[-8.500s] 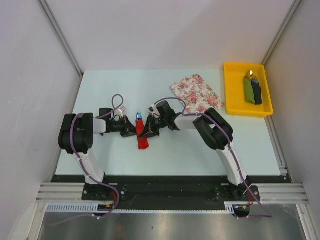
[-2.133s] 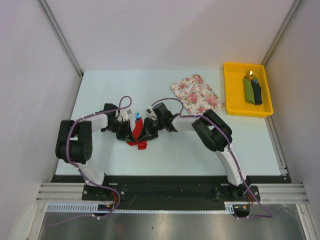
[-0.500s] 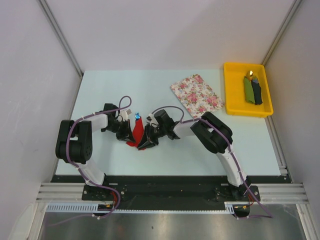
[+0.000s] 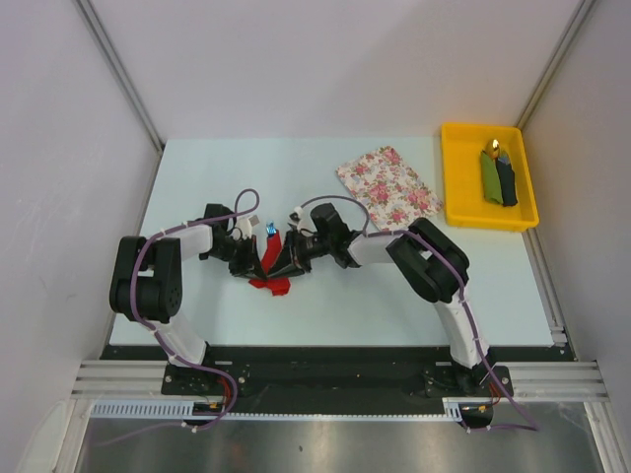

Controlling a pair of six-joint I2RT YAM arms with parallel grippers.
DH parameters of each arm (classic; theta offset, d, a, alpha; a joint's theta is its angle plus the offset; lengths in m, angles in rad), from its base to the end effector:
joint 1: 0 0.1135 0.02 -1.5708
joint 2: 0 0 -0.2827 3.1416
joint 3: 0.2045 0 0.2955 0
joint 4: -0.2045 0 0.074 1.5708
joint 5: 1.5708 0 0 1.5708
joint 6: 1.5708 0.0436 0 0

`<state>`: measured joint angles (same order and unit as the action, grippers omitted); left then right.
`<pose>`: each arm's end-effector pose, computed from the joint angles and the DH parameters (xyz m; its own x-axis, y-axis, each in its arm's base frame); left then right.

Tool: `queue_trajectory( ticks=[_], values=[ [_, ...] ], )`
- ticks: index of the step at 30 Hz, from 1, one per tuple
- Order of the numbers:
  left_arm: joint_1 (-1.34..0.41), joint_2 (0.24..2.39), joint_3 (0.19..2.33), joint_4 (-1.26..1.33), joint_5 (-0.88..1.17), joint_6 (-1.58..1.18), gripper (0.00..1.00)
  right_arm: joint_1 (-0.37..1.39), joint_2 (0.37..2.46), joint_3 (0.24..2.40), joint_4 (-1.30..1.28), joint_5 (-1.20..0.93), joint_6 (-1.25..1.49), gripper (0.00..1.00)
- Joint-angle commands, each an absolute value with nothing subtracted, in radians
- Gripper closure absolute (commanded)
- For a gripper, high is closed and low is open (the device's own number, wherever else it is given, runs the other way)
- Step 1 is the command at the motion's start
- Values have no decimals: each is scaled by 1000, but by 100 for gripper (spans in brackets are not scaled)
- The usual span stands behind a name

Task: Place the utensils on the paper napkin and roll it up

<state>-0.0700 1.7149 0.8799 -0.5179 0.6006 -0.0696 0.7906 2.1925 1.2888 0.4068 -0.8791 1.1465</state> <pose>0.3205 -0.0472 0.1117 -0.9841 0.0115 -0.1773 0.1114 0.8172 -0.5655 0.3281 0.3792 0.1046 -0.9852 -0.1691 -0.0273 -0.0771 0.2954 0.9523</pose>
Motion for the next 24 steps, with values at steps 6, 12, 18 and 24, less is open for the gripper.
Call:
queue_trajectory(
  ticks=[6, 12, 18, 24],
  values=[
    [-67, 1712, 873, -502, 537, -44, 100, 767, 2178, 1261, 382, -831, 1085, 78],
    [-66, 1709, 874, -491, 554, -57, 100, 805, 2224, 1299, 302, -818, 997, 78],
    [-46, 1680, 868, -472, 581, -66, 98, 811, 2261, 1316, 207, -782, 923, 78],
    [-17, 1595, 879, -417, 702, -92, 89, 798, 2299, 1310, 201, -788, 933, 79]
  ],
)
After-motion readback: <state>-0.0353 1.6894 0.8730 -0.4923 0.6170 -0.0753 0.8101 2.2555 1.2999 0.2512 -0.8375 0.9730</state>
